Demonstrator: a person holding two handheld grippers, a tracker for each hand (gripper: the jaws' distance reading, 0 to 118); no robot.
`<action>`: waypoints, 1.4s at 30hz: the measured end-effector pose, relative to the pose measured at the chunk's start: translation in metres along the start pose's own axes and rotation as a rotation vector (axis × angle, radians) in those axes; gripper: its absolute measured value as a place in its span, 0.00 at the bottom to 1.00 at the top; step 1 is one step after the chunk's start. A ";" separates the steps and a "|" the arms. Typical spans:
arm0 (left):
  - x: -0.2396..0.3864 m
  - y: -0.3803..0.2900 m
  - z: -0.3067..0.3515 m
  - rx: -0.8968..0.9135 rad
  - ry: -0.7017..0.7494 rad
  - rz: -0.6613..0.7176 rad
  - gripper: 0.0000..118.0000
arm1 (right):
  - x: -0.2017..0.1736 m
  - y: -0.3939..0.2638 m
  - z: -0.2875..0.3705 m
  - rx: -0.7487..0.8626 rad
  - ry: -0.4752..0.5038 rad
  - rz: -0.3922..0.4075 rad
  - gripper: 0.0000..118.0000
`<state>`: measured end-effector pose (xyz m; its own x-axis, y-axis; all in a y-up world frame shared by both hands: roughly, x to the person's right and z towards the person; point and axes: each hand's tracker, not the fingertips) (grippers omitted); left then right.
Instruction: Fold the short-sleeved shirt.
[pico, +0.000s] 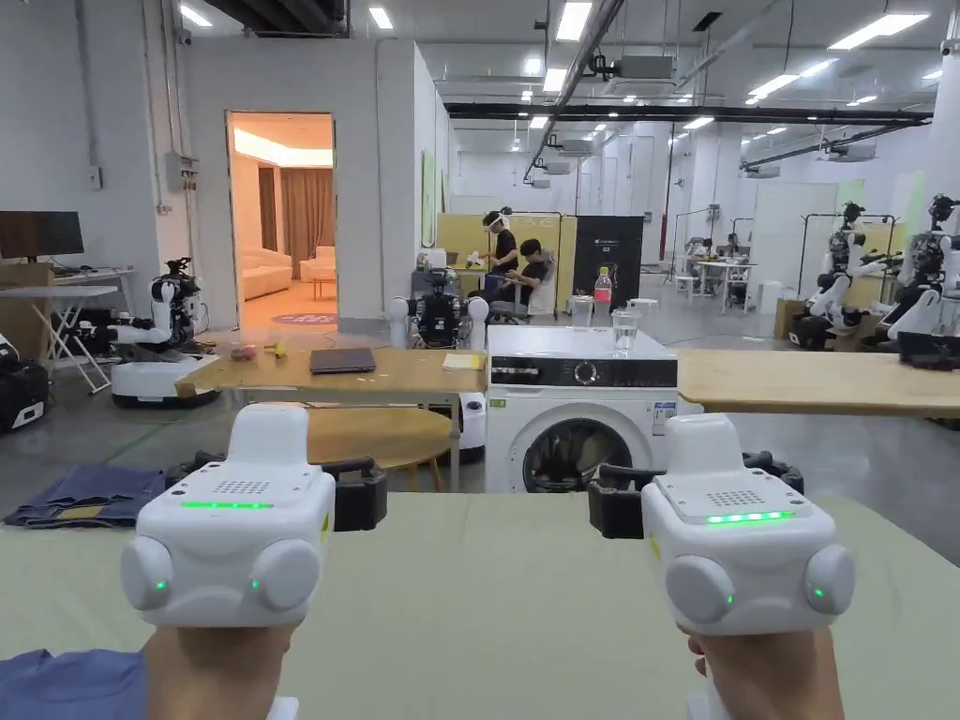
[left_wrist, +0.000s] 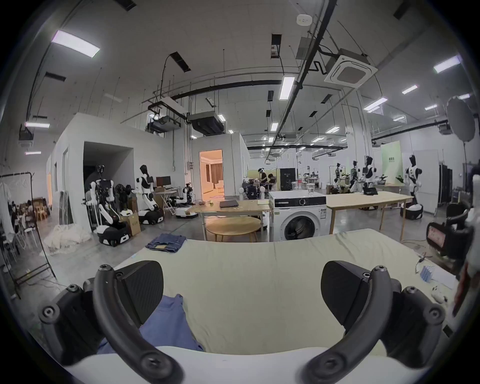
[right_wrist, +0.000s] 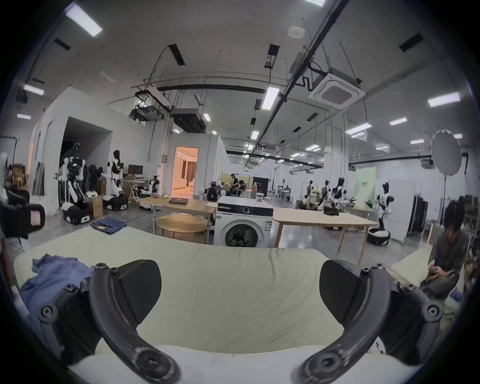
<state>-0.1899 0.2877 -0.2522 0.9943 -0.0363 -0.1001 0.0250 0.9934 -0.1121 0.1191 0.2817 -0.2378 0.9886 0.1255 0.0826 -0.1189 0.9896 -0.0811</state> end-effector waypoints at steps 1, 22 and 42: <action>-0.001 -0.001 0.004 0.001 -0.002 -0.003 1.00 | -0.001 -0.002 0.001 -0.003 -0.004 0.017 1.00; 0.009 -0.018 0.004 0.017 -0.005 -0.079 1.00 | -0.003 -0.007 0.003 0.004 0.037 -0.067 1.00; 0.013 -0.019 0.003 0.025 0.001 -0.050 0.90 | 0.006 -0.013 0.005 -0.016 0.040 -0.101 0.68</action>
<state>-0.1774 0.2688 -0.2480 0.9917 -0.0856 -0.0956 0.0768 0.9928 -0.0924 0.1259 0.2704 -0.2311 0.9984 0.0224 0.0513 -0.0178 0.9958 -0.0898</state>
